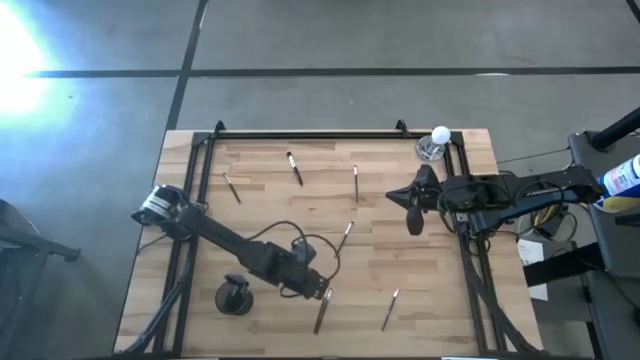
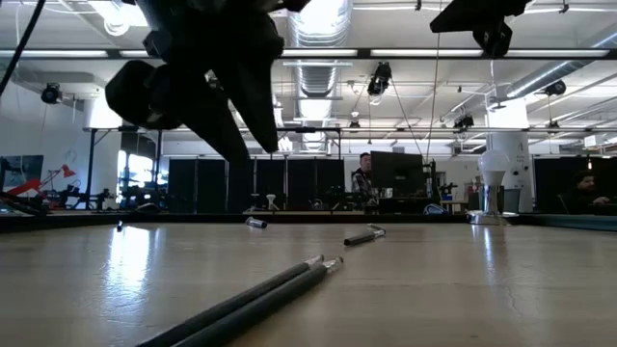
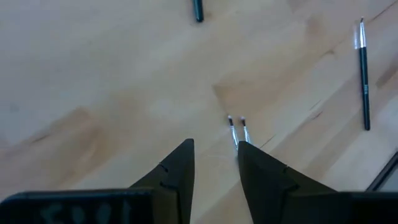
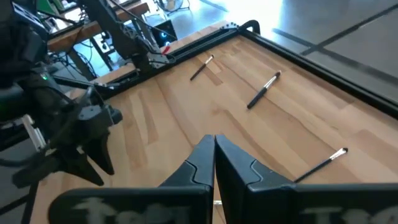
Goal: Pick & Place Makeup Brushes
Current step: Put the eyeshadow brush into the holder
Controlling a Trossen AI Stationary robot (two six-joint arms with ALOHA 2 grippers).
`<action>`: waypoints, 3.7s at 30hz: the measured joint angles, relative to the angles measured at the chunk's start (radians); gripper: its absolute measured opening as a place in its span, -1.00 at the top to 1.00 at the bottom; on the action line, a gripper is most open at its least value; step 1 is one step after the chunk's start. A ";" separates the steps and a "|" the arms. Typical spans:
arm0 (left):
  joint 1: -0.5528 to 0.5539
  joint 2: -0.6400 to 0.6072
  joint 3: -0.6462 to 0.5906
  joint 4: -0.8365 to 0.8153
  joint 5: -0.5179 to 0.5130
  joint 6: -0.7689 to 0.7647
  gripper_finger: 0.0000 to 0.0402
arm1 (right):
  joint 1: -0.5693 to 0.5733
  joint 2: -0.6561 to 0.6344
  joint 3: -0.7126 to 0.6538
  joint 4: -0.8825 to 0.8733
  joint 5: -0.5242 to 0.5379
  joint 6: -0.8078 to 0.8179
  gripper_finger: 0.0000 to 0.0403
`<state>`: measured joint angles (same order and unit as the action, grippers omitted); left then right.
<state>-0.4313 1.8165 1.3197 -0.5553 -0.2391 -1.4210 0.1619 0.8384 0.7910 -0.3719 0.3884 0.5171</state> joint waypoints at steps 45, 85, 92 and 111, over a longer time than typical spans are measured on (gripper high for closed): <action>-0.002 0.393 0.364 -0.028 -0.008 -0.069 0.47 | 0.005 -0.001 0.000 -0.043 0.023 0.022 0.96; 0.007 0.455 0.488 -0.135 -0.031 -0.015 0.35 | 0.011 -0.027 0.000 -0.045 -0.020 -0.091 0.96; 0.007 0.456 0.486 -0.148 -0.019 -0.018 0.35 | 0.011 -0.027 0.000 -0.045 -0.020 -0.109 0.96; 0.002 0.449 0.493 -0.363 -0.006 0.046 0.80 | 0.011 -0.027 0.000 -0.044 -0.020 -0.125 0.96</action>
<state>-0.4295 2.2659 1.8122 -0.9188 -0.2453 -1.3753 0.1726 0.8112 0.7910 -0.4160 0.3683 0.3923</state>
